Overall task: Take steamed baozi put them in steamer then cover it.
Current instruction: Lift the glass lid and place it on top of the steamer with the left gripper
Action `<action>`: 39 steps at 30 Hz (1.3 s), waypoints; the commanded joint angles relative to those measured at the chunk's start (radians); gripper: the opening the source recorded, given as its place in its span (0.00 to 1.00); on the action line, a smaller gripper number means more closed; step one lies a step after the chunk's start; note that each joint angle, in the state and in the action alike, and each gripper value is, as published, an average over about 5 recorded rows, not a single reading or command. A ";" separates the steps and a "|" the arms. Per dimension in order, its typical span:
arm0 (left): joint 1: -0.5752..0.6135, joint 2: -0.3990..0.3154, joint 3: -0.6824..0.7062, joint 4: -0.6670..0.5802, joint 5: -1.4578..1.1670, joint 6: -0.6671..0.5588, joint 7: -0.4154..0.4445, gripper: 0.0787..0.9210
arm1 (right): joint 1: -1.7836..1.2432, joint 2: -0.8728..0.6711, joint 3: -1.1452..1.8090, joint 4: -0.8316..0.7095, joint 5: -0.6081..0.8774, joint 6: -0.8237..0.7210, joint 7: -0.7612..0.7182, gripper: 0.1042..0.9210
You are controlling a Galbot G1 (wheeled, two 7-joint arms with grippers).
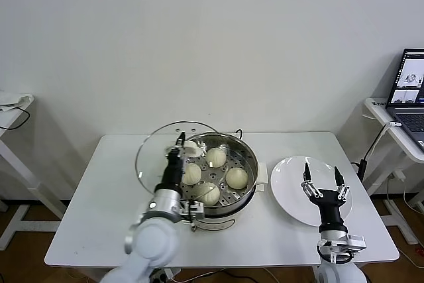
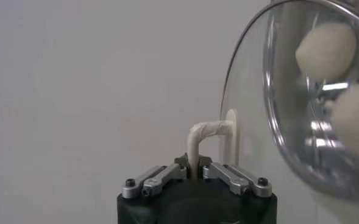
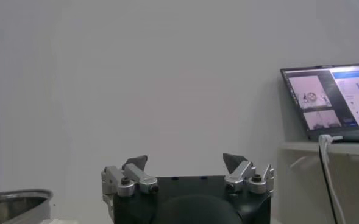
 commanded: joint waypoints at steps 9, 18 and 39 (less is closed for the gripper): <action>-0.087 -0.157 0.147 0.165 0.105 0.058 0.017 0.13 | 0.003 0.020 -0.018 -0.011 -0.036 0.000 0.004 0.88; -0.093 -0.189 0.138 0.206 0.120 0.056 0.013 0.13 | 0.002 0.023 -0.021 -0.015 -0.044 0.001 0.005 0.88; -0.066 -0.199 0.124 0.222 0.124 0.070 -0.010 0.13 | 0.017 0.018 -0.030 -0.032 -0.047 0.001 0.003 0.88</action>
